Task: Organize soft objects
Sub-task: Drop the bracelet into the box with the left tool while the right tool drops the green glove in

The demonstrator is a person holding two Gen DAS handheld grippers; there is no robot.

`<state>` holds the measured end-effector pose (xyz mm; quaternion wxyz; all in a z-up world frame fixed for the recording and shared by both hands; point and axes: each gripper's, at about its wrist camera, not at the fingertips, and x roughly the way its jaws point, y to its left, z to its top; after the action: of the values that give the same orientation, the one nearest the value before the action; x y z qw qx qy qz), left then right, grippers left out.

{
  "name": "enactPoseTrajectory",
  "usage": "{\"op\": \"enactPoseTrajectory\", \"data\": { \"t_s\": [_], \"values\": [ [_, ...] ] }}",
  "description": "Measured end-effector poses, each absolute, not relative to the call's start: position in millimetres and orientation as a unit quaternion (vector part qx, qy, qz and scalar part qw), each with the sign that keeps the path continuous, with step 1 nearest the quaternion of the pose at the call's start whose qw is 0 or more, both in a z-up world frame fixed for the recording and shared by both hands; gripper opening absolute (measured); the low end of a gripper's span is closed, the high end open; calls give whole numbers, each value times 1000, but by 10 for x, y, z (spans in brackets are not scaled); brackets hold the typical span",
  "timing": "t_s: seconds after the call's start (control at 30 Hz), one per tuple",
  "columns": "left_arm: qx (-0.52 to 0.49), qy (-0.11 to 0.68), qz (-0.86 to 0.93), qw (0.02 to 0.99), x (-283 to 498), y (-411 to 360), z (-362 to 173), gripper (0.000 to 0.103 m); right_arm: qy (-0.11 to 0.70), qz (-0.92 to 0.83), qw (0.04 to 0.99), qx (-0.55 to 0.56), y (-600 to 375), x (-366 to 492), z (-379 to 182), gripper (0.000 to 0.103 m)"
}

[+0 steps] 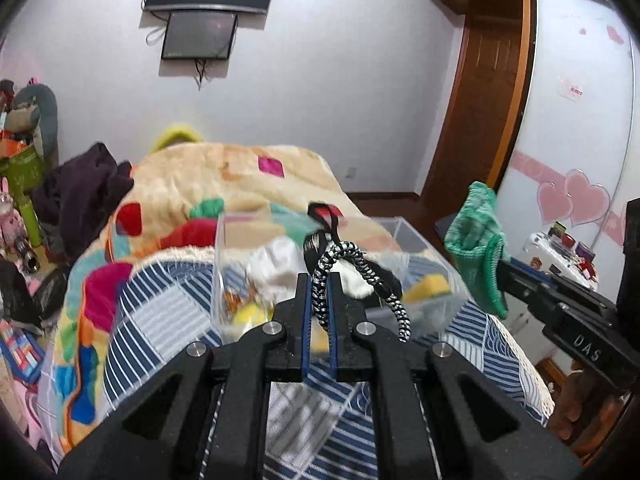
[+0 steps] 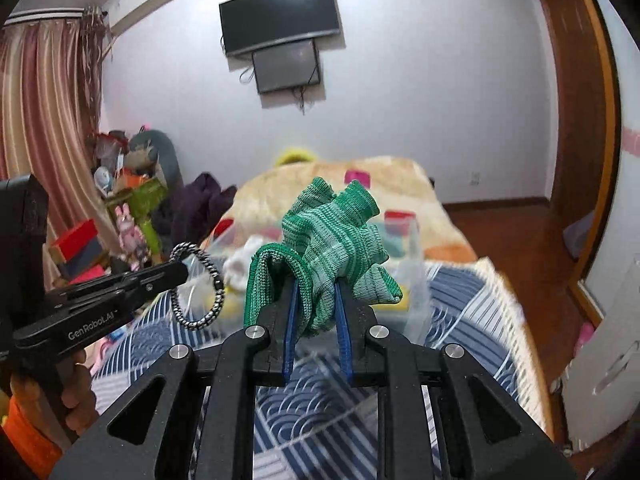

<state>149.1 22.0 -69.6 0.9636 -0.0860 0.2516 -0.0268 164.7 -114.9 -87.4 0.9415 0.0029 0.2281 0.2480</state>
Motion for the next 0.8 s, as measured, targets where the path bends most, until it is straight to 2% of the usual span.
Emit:
{"op": "enactPoseTrajectory", "data": {
  "t_s": [0.3, 0.8],
  "values": [
    [-76, 250, -4, 965, 1863, 241, -729, 6, 217, 223, 950, 7, -1095, 1878, -820, 16],
    [-39, 313, -1, 949, 2279, 147, -1161, 6, 304, 233, 924, -5, -847, 2225, -1221, 16]
  ]
}}
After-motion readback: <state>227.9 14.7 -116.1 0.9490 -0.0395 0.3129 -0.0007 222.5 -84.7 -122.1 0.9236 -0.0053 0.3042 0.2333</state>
